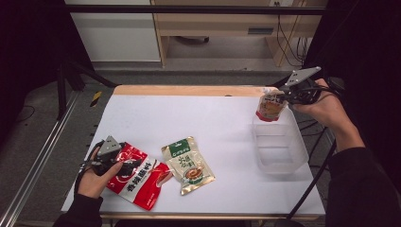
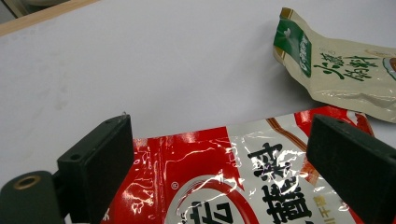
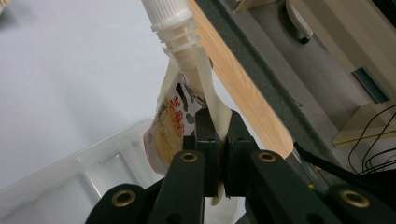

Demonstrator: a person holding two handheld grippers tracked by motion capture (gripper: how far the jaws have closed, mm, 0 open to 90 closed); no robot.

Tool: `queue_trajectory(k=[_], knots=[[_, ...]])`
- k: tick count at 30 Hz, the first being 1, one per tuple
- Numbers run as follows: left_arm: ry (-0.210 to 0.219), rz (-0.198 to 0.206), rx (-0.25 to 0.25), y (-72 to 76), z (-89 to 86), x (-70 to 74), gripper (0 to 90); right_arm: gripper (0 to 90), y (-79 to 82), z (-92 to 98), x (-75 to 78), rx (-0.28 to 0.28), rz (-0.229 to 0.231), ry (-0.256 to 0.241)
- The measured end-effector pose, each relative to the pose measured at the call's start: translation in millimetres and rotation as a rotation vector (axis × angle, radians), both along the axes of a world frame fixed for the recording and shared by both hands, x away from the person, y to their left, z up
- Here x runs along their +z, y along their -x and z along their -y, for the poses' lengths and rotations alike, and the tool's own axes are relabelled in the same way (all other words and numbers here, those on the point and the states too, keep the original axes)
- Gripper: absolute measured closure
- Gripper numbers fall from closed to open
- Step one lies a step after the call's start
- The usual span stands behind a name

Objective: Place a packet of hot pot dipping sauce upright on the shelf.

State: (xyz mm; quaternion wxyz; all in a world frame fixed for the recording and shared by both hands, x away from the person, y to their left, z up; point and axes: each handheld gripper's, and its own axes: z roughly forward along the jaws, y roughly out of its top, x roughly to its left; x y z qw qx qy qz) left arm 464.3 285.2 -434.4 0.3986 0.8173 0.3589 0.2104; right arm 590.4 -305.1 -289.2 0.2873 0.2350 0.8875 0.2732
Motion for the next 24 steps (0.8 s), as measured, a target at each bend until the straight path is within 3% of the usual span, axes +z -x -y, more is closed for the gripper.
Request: queue_trajectory(k=[11,20,24], knots=[[-0.001,-0.002,-0.011,0.2,1.8,0.7,7.7,87.4,-5.5,5.9,-14.9,-0.003,-0.006,-0.002],[0.0,-0.002,-0.01,0.1,0.8,0.9,7.7,87.4,-11.7,4.7,-30.9,-0.008,-0.038,0.014],[-0.001,-0.002,-0.012,-0.2,1.4,0.9,7.7,87.4,-13.6,3.3,-39.4,-0.012,-0.055,-0.001]])
